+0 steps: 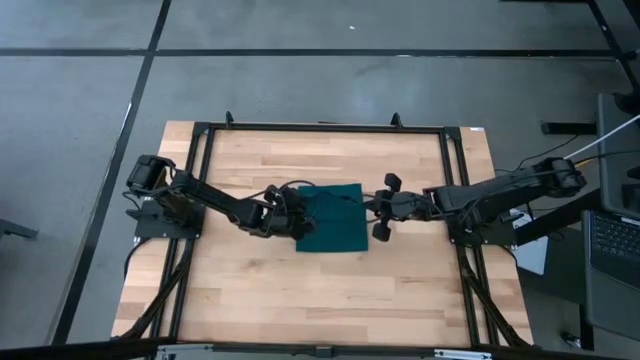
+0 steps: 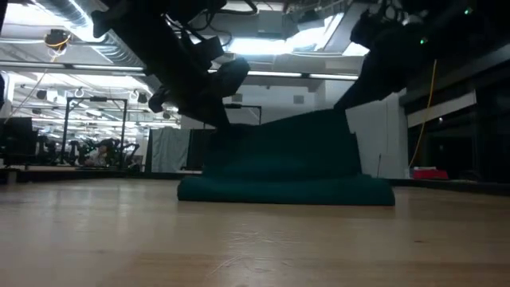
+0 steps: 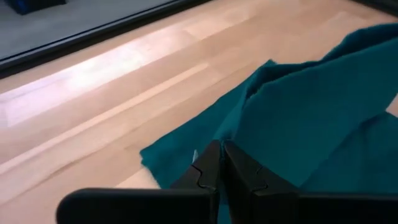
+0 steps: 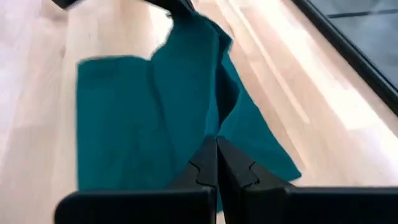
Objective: Fold microfiber towels
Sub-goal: Fold the towel
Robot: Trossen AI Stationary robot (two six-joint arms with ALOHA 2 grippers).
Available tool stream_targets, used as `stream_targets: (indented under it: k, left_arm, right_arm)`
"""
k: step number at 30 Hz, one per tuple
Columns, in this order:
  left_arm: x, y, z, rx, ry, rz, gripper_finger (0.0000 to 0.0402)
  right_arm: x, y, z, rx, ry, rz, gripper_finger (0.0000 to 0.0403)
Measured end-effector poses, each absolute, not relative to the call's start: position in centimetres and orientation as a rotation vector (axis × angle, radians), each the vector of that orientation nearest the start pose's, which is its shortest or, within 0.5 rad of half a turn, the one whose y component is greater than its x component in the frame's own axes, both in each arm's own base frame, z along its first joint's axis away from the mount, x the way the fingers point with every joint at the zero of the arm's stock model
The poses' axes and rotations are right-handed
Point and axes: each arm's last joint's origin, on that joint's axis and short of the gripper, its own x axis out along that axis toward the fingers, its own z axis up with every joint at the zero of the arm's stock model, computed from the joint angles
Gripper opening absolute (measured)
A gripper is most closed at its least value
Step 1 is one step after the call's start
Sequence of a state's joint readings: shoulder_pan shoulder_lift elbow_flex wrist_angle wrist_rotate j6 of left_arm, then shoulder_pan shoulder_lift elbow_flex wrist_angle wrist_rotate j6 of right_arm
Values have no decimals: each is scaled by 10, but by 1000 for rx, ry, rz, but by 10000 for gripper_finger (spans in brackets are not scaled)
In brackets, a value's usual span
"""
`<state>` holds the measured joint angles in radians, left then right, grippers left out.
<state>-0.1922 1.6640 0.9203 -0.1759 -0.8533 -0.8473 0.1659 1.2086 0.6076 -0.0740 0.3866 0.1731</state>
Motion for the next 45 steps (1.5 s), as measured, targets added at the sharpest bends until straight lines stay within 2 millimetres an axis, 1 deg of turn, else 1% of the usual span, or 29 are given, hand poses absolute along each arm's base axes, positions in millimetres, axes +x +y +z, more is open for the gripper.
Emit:
stream_targets:
  k: [5,7,10,15,18,21,23,25,27,29,32,35,37,40,43,45]
  left_arm:
    - [316,-39,176,-297,474,906,9]
    - [315,-38,176,-289,462,923,16]
    - [315,-37,176,-241,475,924,29]
    - [316,-32,177,-226,463,952,48]
    - [317,-33,178,-209,442,957,48]
    - [317,-38,179,-168,443,941,42]
    - [316,-42,180,-168,497,873,37]
    - [310,-52,182,-155,580,772,31]
    - [300,-67,187,-119,629,705,27]
    - [291,-84,193,-47,653,624,23]
    - [281,-107,195,82,740,425,18]
    - [276,-123,192,123,806,253,16]
    - [275,-127,192,155,818,189,16]
    - [278,-123,188,212,813,131,18]
    - [275,-113,172,183,836,69,26]
    - [274,-107,163,143,828,13,37]
  right_arm:
    - [244,23,196,-42,629,-267,1]
    - [247,22,193,-40,627,-254,9]
    - [251,20,189,-21,627,-266,33]
    - [253,18,186,3,632,-288,79]
    - [252,17,186,-1,628,-320,97]
    - [250,17,187,6,634,-336,109]
    - [249,19,189,48,633,-301,113]
    - [248,27,190,122,644,-182,113]
    - [245,41,189,187,688,-49,106]
    - [241,59,188,223,712,46,96]
    - [235,84,190,215,702,136,76]
    - [228,101,191,171,694,201,61]
    - [226,107,189,122,699,224,58]
    - [225,109,186,43,698,198,65]
    - [229,104,177,-3,718,144,87]
    - [232,100,167,30,761,108,109]
